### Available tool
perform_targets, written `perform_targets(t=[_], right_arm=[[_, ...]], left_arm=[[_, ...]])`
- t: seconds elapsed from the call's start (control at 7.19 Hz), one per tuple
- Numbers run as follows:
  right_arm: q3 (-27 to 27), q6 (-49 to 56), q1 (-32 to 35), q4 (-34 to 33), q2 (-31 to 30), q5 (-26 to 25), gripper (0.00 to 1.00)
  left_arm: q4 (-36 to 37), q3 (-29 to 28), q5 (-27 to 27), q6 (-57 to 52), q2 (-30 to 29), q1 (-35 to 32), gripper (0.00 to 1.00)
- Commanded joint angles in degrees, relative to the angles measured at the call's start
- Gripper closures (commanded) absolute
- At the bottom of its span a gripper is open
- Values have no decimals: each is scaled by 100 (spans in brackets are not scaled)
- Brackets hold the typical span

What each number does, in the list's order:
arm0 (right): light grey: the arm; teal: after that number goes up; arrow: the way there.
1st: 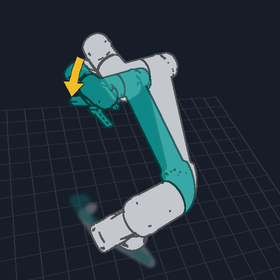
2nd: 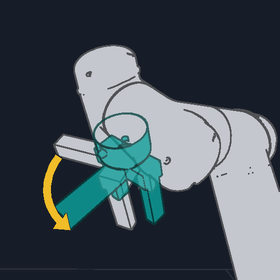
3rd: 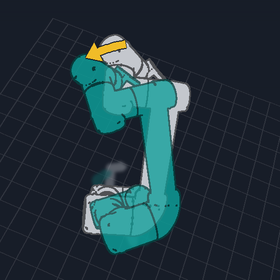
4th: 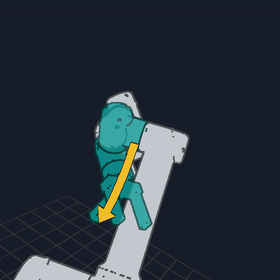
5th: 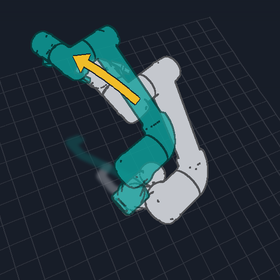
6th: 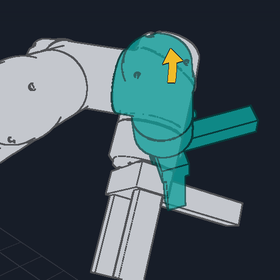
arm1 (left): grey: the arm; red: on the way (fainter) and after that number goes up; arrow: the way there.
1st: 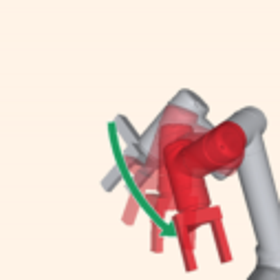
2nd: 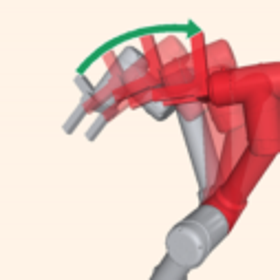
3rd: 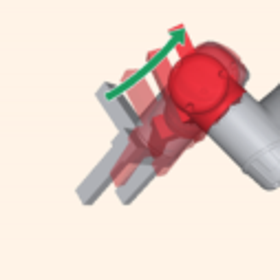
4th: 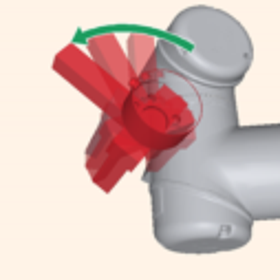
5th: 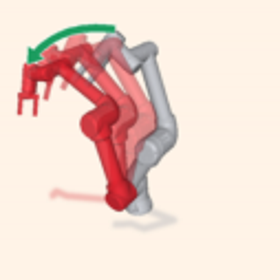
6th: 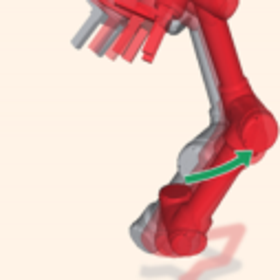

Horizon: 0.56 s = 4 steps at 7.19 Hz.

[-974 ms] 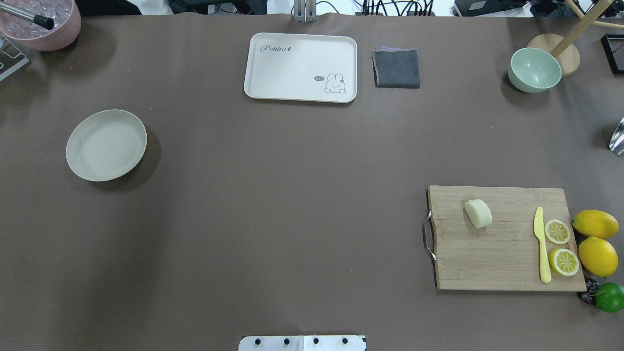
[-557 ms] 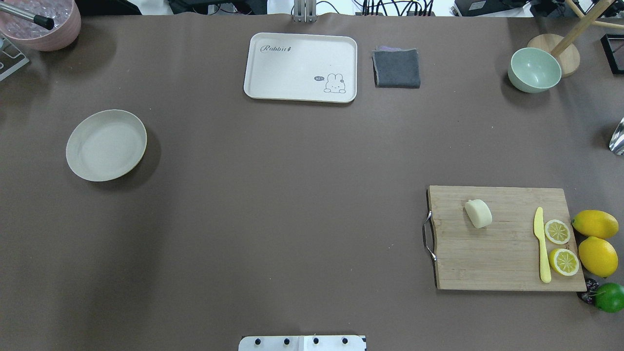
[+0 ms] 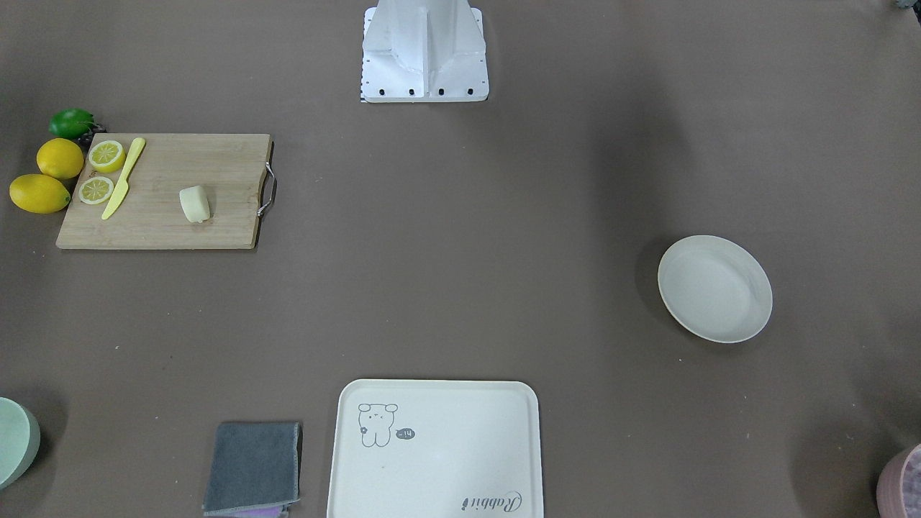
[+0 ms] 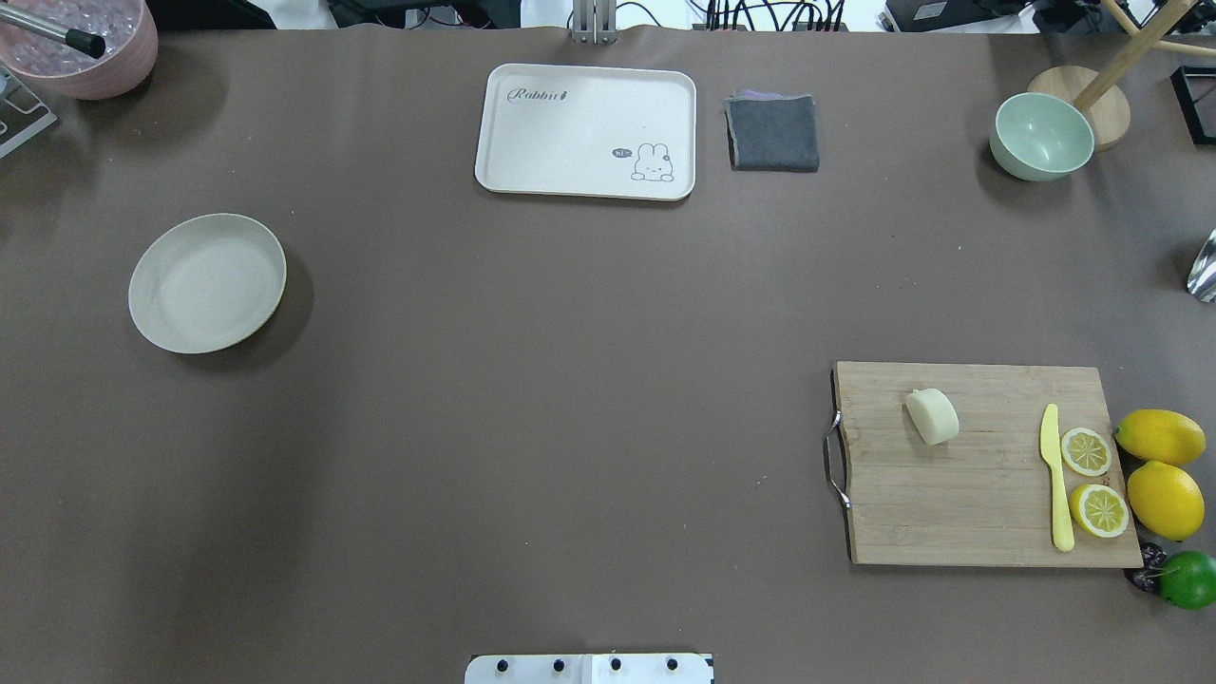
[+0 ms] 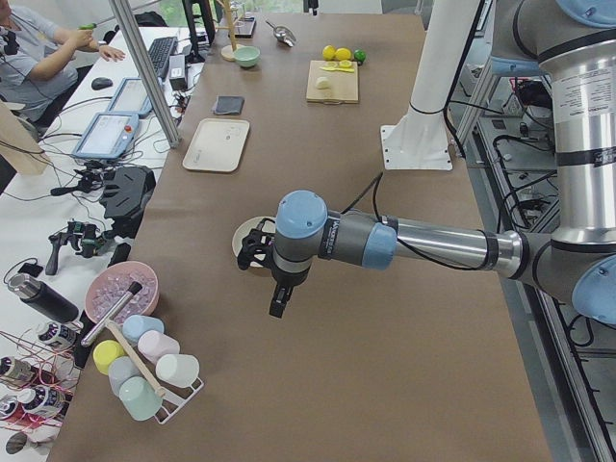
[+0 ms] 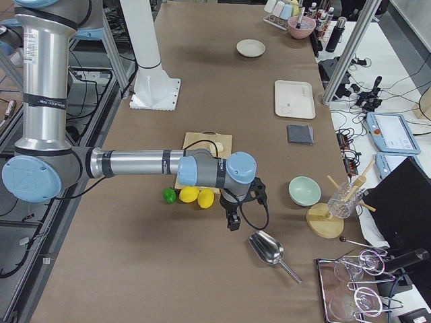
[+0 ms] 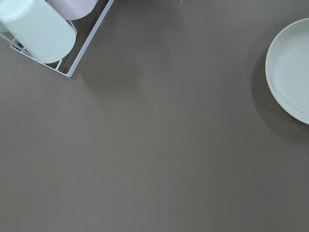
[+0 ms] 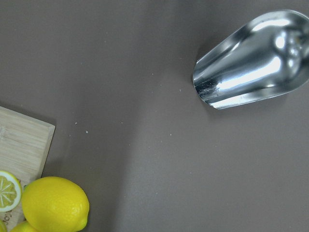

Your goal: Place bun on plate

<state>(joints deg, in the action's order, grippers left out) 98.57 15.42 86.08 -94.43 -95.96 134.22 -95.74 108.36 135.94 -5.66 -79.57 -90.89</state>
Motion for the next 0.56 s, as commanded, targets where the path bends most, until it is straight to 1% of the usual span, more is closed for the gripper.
perform_targets(t=[0.0, 0.14, 0.42], right_arm=[[12, 31, -3, 3, -10, 69, 0], [48, 49, -3, 3, -28, 78, 0], [-13, 58, -3, 3, -28, 104, 0]], left_arm=[[-120, 19, 535, -23, 38, 10, 4], [-164, -51, 477, 90, -14, 10, 3], [-191, -8, 503, 153, 12, 10, 2]])
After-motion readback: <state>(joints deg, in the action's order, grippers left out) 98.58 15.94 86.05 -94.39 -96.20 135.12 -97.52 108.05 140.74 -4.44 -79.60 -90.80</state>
